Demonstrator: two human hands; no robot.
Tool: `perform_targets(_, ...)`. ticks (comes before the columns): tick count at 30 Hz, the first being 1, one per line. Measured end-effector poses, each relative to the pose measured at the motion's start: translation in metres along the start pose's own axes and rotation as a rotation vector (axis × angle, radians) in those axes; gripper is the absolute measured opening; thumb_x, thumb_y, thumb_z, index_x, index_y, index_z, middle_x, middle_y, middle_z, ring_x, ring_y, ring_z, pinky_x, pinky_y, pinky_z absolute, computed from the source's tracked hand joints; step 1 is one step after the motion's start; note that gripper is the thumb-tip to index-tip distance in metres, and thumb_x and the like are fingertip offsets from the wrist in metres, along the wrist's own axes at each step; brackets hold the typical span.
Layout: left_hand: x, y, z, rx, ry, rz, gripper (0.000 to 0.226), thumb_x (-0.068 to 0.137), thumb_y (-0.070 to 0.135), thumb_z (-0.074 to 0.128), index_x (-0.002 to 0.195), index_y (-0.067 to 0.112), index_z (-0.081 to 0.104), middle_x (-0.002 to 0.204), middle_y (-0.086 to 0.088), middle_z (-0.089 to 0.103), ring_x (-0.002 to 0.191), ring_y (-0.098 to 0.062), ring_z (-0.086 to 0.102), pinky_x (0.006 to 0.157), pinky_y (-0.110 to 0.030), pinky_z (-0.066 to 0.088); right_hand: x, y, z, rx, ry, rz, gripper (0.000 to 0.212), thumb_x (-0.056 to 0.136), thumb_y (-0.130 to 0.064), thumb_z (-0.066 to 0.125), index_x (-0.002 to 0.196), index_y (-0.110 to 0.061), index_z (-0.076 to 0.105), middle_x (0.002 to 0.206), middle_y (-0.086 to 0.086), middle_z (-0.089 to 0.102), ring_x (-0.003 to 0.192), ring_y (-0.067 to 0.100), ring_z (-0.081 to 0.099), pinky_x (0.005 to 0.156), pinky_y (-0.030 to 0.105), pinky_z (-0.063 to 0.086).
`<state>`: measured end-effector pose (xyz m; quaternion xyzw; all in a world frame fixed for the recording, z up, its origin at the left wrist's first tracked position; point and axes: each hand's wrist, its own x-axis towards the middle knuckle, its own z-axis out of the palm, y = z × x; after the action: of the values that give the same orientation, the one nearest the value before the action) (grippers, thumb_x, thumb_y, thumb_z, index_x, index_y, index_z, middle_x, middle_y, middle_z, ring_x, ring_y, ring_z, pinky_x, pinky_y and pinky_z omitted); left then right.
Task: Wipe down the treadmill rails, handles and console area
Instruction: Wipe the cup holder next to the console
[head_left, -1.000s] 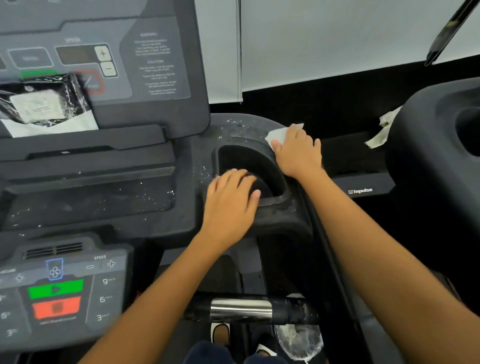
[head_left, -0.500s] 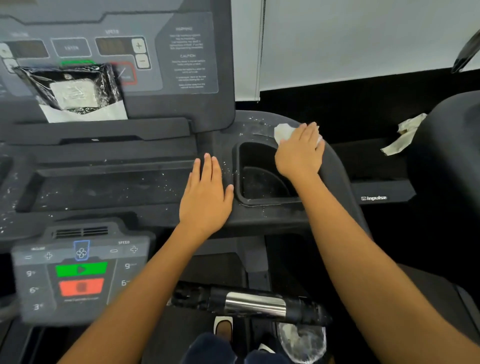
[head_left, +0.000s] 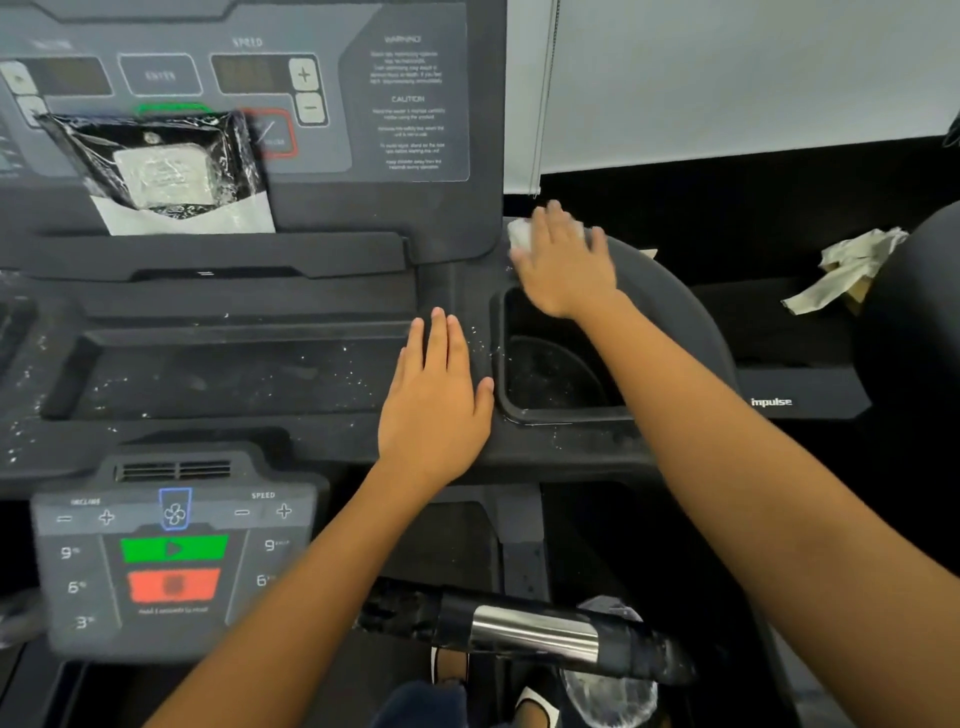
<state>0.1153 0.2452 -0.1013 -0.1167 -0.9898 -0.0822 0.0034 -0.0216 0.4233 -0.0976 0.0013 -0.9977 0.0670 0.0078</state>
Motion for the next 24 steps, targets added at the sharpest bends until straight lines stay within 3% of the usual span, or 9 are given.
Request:
perform_targets(3,-0.001,0.0,0.0,-0.006,-0.001,0.005,0.07,0.1,0.044,0.027,0.152,0.003,0.003,0.161,-0.014,0.001,0.148,-0.03,-0.002,0.121,-0.04,0.011,-0.013,0.046,-0.003,0.055,0.118,0.304,0.062,0.097,-0.047,0.031,0.135,0.0,0.04,0.137,0.019,0.047,0.127,0.034,0.045,0.112,0.053,0.023)
perform_targets(7,-0.002,0.002,0.001,-0.008,0.001,-0.009,0.07,0.1,0.043,0.028,0.152,0.003,0.003,0.161,-0.015,0.002,0.148,-0.031,0.0,0.121,-0.042,0.015,-0.004,0.03,-0.003,-0.009,0.149,0.516,0.066,0.096,-0.053,0.03,0.121,0.004,0.053,0.12,0.021,0.059,0.111,0.036,0.055,0.1,0.048,0.035)
perform_targets(9,-0.002,0.003,0.0,-0.005,0.007,-0.011,0.07,0.1,0.042,0.03,0.152,0.002,0.005,0.16,-0.016,0.003,0.148,-0.032,0.002,0.12,-0.043,0.017,0.014,-0.007,-0.005,-0.07,0.136,0.439,0.066,0.091,-0.058,0.035,0.115,-0.001,0.058,0.112,0.018,0.061,0.102,0.033,0.058,0.091,0.043,0.039)
perform_targets(11,-0.002,0.003,0.0,-0.008,0.003,-0.013,0.071,0.099,0.042,0.031,0.152,0.002,0.005,0.161,-0.015,0.003,0.148,-0.032,0.002,0.12,-0.042,0.017,0.025,-0.047,-0.001,-0.087,0.097,0.248,0.053,0.084,-0.052,0.043,0.111,-0.01,0.059,0.11,0.013,0.061,0.102,0.03,0.056,0.087,0.04,0.04)
perform_targets(14,-0.001,0.003,0.0,-0.031,-0.003,-0.014,0.072,0.099,0.042,0.032,0.152,0.003,0.003,0.161,-0.014,0.001,0.148,-0.031,0.0,0.12,-0.041,0.015,0.02,-0.07,0.016,0.075,0.069,-0.05,0.053,0.086,-0.044,0.042,0.133,-0.02,0.045,0.133,0.008,0.047,0.127,0.027,0.038,0.108,0.041,0.028)
perform_targets(16,-0.001,0.002,0.0,-0.033,0.0,-0.011,0.071,0.099,0.042,0.032,0.152,0.003,0.004,0.161,-0.014,0.002,0.148,-0.031,0.001,0.12,-0.042,0.016,0.019,-0.051,0.011,0.081,0.048,-0.093,0.058,0.092,-0.041,0.036,0.145,-0.017,0.032,0.146,0.007,0.036,0.137,0.024,0.028,0.115,0.045,0.018)
perform_targets(21,-0.002,0.002,-0.001,-0.038,-0.004,-0.014,0.071,0.1,0.043,0.03,0.152,0.003,0.004,0.161,-0.014,0.001,0.148,-0.031,0.0,0.12,-0.041,0.015,0.01,0.008,0.007,0.032,0.129,0.375,0.06,0.099,-0.043,0.028,0.137,0.002,0.038,0.137,0.017,0.046,0.129,0.032,0.041,0.112,0.052,0.021)
perform_targets(24,-0.003,0.002,0.0,-0.03,0.001,-0.016,0.071,0.1,0.042,0.03,0.152,0.002,0.004,0.161,-0.015,0.002,0.148,-0.031,0.001,0.12,-0.043,0.017,0.015,-0.016,0.003,-0.02,0.103,0.454,0.06,0.097,-0.045,0.033,0.133,0.002,0.043,0.132,0.019,0.05,0.122,0.033,0.046,0.105,0.047,0.03)
